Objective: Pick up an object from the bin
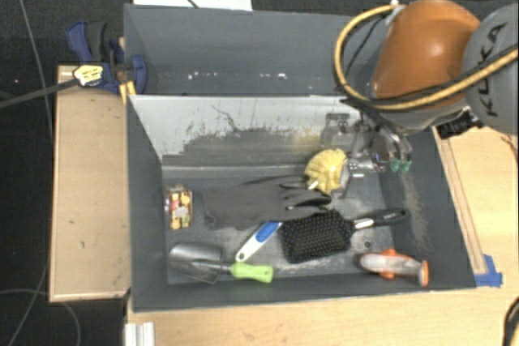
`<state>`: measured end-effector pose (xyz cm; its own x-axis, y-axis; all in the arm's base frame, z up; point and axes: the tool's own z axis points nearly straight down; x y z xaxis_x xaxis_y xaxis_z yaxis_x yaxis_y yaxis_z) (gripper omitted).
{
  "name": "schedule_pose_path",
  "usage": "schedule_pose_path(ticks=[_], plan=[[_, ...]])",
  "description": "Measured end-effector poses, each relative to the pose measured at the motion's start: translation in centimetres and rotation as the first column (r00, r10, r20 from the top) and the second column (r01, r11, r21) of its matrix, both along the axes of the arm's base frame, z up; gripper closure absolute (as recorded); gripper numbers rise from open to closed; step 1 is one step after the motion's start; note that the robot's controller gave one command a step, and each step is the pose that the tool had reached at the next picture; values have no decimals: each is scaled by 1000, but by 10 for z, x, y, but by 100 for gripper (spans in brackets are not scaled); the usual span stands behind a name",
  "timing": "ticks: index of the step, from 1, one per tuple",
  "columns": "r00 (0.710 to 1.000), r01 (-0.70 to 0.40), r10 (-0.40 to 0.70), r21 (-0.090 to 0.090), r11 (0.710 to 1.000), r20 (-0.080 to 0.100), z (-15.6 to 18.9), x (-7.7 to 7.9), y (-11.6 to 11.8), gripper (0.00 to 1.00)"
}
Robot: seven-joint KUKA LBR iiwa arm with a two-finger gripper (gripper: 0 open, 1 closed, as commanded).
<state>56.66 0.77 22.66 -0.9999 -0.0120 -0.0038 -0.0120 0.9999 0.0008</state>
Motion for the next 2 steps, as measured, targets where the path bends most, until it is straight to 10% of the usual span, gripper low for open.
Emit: schedule_pose_path(ticks=[2], plan=[[1000,19,-19,1,1000,-3,-60,-3,7,0]])
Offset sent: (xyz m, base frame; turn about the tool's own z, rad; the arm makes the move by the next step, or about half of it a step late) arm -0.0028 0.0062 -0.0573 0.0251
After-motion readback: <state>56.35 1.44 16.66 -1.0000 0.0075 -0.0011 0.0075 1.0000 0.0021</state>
